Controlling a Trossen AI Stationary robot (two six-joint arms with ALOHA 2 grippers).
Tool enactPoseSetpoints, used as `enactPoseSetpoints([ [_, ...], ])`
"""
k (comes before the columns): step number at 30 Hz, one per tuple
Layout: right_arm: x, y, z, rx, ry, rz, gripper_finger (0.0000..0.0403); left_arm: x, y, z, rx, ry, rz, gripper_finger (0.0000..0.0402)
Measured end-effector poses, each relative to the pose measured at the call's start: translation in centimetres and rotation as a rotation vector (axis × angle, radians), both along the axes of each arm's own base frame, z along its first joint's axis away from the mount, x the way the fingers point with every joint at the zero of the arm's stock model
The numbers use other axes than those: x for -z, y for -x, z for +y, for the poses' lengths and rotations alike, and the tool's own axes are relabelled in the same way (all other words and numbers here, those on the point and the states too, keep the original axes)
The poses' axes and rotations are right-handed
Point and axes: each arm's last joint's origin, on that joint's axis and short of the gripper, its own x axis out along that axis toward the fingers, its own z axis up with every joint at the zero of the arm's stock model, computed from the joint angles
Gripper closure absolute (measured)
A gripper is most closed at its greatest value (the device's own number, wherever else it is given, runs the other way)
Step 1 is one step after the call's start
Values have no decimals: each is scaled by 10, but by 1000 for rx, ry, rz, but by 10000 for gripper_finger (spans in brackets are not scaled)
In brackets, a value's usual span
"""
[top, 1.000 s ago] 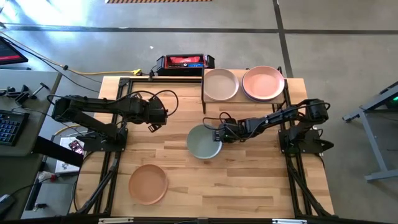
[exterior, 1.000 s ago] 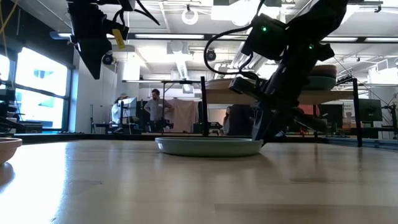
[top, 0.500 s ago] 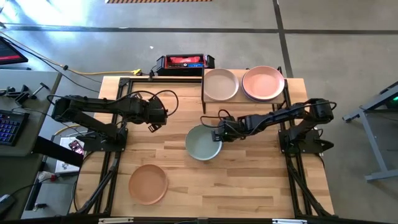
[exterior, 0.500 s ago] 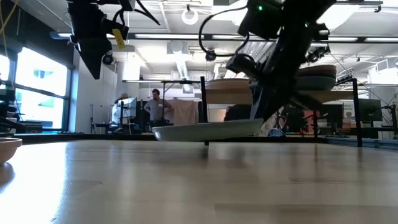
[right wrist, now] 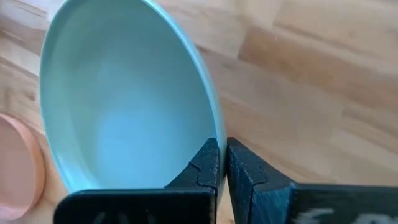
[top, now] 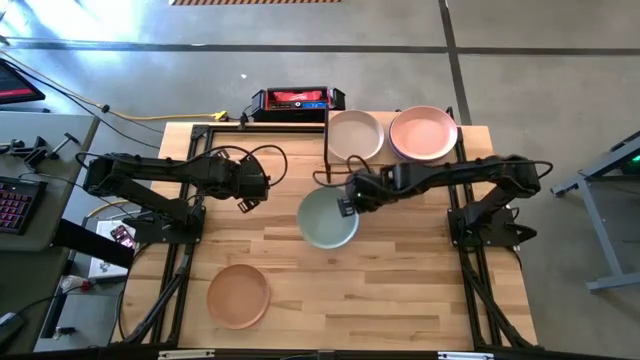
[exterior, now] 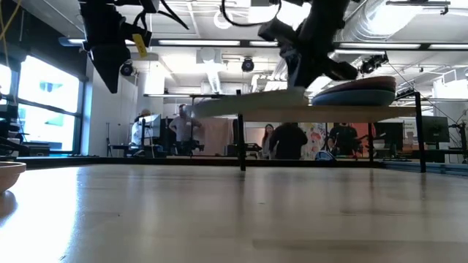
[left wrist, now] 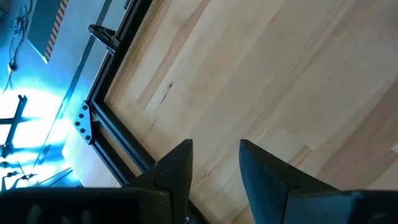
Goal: Place and stack plates onto a shelf
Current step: Stack the light blue plate on top of the gray plate on the shelf
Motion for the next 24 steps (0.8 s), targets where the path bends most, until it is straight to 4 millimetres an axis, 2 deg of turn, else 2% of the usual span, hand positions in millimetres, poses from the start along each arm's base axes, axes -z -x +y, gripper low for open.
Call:
enactPoseSetpoints([
  [12,-68,7,-43,-85,124,32,403,0,0,0,0,0,0,282],
  [24,-134,32,-110,-79,286,-38,403,0,-4,0,0,-2,-41,282],
])
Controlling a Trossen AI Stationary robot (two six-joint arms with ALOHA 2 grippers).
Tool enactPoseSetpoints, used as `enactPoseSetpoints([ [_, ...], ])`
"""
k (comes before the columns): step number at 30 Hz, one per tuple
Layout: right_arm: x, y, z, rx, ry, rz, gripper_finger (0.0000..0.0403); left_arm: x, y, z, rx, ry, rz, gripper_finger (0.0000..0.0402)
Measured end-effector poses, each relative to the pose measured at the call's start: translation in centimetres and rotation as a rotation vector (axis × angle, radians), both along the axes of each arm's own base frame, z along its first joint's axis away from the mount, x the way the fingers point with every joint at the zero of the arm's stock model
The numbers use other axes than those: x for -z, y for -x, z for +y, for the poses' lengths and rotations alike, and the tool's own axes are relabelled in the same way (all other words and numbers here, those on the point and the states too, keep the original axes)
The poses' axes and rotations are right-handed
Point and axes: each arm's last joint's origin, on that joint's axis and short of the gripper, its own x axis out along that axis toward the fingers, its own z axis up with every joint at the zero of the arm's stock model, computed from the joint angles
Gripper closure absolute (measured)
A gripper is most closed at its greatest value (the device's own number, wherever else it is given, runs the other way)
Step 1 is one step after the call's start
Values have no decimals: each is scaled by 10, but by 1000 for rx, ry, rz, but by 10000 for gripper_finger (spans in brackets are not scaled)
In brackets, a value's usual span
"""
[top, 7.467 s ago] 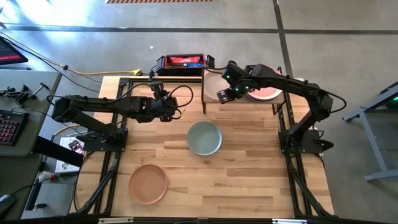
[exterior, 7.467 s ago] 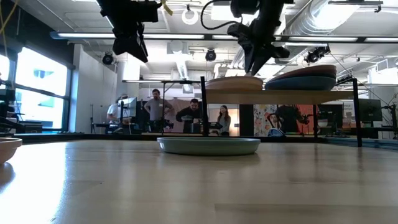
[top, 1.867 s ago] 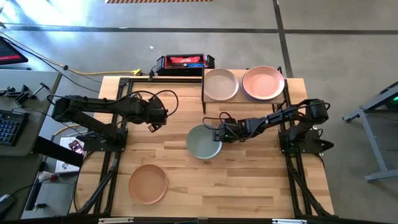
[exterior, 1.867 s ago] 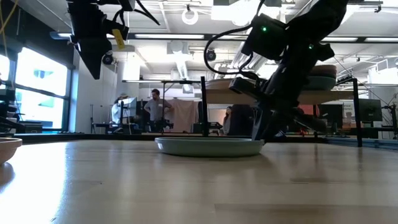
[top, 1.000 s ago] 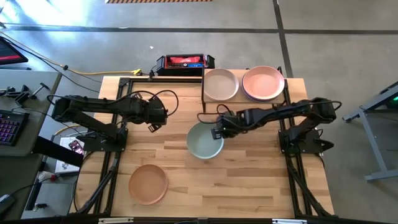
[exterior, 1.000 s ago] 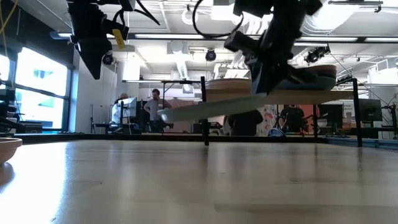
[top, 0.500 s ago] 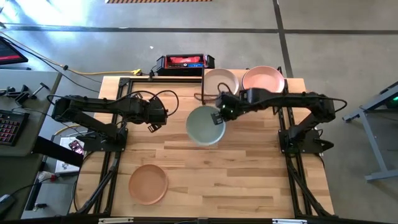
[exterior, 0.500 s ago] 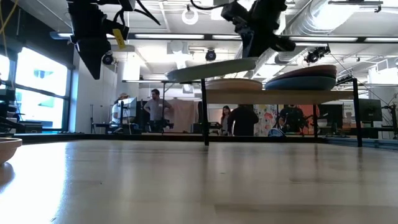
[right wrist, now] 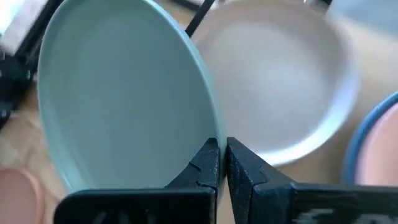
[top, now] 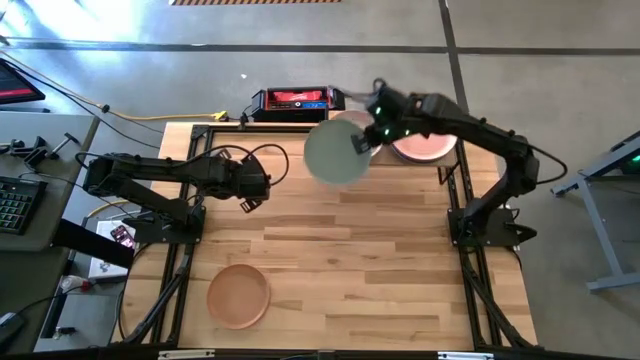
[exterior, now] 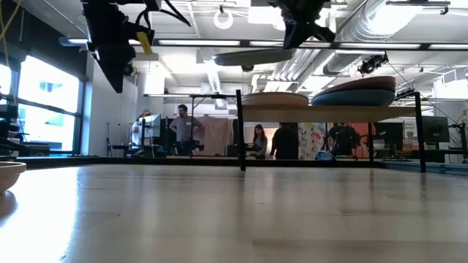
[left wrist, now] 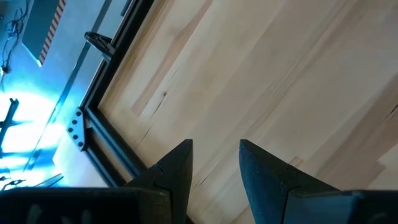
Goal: Place and stack plates onto a shelf
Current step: Stack the light blue plate on top of the gray plate on the shelf
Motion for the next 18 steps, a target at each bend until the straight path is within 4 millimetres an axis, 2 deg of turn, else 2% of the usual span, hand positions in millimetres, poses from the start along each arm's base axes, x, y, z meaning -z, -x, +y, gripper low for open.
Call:
enactPoseSetpoints([
  [5,-13,21,-36,40,33,-8,403,0,-3,0,0,-1,-37,282],
  [11,-11,50,-77,95,-10,-33,403,-1,-6,2,-7,-6,-67,282],
  [18,-6,72,-102,147,-33,-24,403,-1,-5,12,-56,-9,-72,282],
])
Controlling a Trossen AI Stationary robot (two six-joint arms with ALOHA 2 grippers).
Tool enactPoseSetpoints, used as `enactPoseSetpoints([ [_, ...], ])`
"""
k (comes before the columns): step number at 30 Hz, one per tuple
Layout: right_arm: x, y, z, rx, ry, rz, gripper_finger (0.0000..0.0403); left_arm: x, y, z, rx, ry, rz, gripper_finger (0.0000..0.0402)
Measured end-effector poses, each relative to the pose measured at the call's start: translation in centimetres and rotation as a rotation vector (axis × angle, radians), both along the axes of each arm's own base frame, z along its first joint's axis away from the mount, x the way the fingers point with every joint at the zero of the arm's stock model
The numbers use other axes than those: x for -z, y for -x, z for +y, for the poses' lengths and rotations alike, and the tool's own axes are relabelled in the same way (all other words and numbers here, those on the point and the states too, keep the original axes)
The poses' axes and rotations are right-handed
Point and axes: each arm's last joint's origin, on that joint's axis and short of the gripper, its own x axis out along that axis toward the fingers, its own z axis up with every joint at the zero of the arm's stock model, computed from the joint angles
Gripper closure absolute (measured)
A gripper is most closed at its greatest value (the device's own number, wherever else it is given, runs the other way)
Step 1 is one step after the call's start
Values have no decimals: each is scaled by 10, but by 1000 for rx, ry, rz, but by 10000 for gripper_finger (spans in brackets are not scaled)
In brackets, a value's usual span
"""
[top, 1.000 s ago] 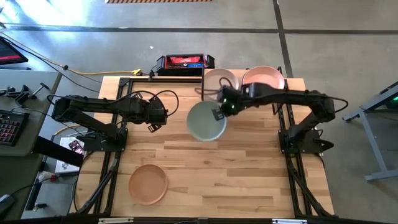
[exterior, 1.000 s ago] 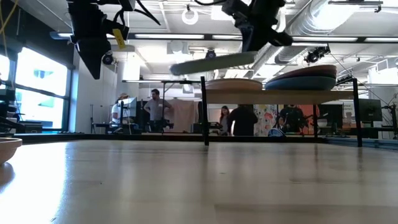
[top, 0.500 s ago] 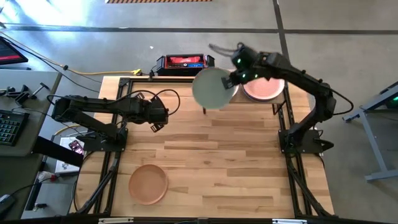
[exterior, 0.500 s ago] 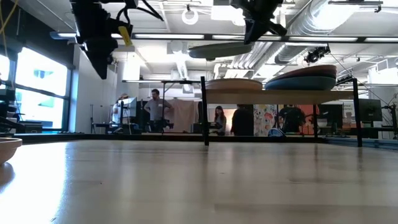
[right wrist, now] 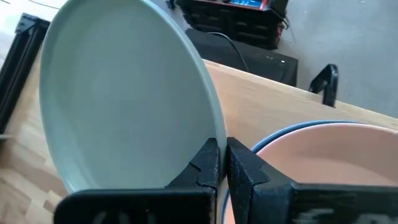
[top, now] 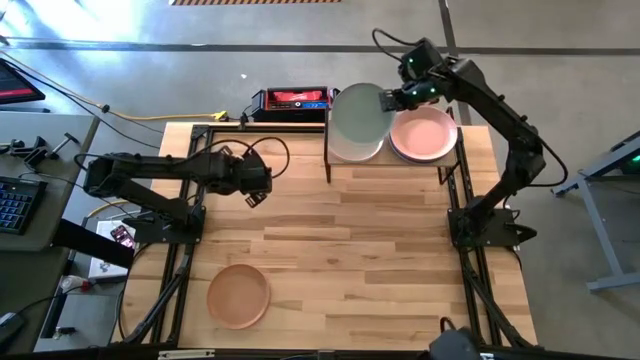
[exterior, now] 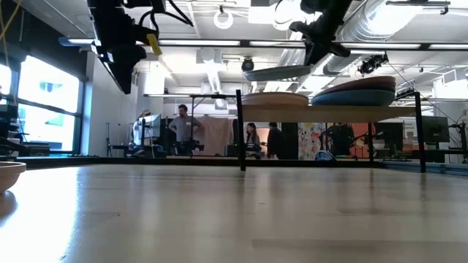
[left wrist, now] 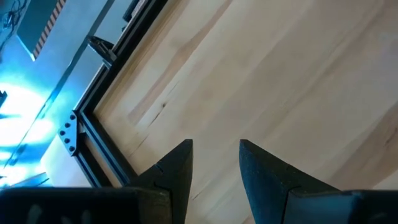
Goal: Place and stack plates onto a shelf
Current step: Stack the light blue plate on top of the gray plate on the shelf
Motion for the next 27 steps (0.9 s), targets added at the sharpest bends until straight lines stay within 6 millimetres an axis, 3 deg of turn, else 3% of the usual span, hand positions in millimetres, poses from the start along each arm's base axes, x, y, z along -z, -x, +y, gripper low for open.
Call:
enactPoseSetpoints([
  [9,3,3,-7,0,5,14,403,-1,-1,16,-69,-6,-45,282],
  [17,23,-17,-12,-39,-44,61,403,-2,-5,26,-64,-16,-81,282],
  [27,42,-29,-19,-67,-101,116,403,-2,-3,34,-93,-19,-84,282],
])
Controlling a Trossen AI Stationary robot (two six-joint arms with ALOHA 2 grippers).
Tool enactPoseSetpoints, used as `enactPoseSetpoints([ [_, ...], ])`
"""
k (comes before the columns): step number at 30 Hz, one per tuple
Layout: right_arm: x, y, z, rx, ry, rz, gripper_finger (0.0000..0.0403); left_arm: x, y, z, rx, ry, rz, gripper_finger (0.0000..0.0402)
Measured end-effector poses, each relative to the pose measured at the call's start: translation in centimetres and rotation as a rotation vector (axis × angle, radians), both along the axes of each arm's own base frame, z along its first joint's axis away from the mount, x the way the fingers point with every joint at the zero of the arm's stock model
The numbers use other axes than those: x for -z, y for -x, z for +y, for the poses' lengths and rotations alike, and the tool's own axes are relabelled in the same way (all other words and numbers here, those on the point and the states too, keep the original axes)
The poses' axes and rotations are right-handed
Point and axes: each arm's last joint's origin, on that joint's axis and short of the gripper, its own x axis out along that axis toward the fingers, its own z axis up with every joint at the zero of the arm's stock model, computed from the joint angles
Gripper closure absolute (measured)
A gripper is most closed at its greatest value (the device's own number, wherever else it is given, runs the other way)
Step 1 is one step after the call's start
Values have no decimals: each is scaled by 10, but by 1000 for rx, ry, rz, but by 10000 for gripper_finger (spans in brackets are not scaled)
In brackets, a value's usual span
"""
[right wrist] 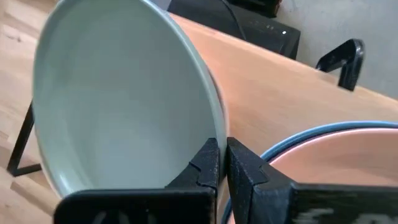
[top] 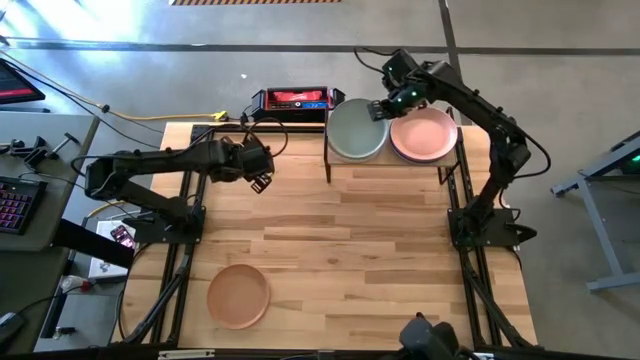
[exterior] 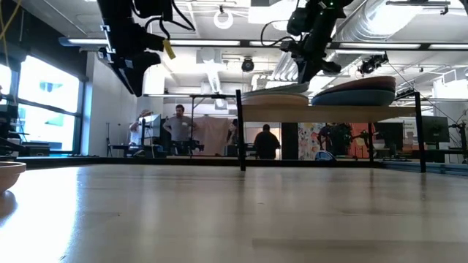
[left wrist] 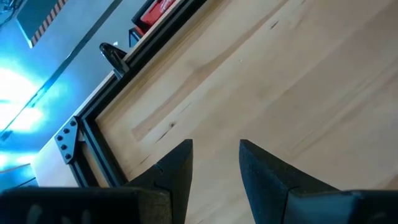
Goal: Place and stack plates onto a shelf
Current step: Stack the light blue plate on top of the gray plate on the shelf
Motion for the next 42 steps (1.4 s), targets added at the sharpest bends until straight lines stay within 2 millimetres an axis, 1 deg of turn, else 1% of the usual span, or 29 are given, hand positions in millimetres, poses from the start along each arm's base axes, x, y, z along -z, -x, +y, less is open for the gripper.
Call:
enactPoseSetpoints([
  [4,7,-6,-1,-18,-15,16,403,0,1,3,-12,0,1,282],
  [13,24,-12,-7,-30,-65,74,402,0,2,7,-32,0,1,282],
  [20,24,-12,-8,-12,-22,114,402,0,2,7,-34,0,-1,282],
  [27,23,-15,-11,-22,6,76,402,0,2,7,-34,-1,-2,282],
  [34,23,-16,-10,-50,14,78,401,0,2,7,-40,-1,-6,282],
  [38,23,-19,-10,-77,33,73,381,0,2,7,-47,0,-11,282],
  [42,22,-22,-9,-83,54,61,342,0,2,7,-47,-1,-12,282],
])
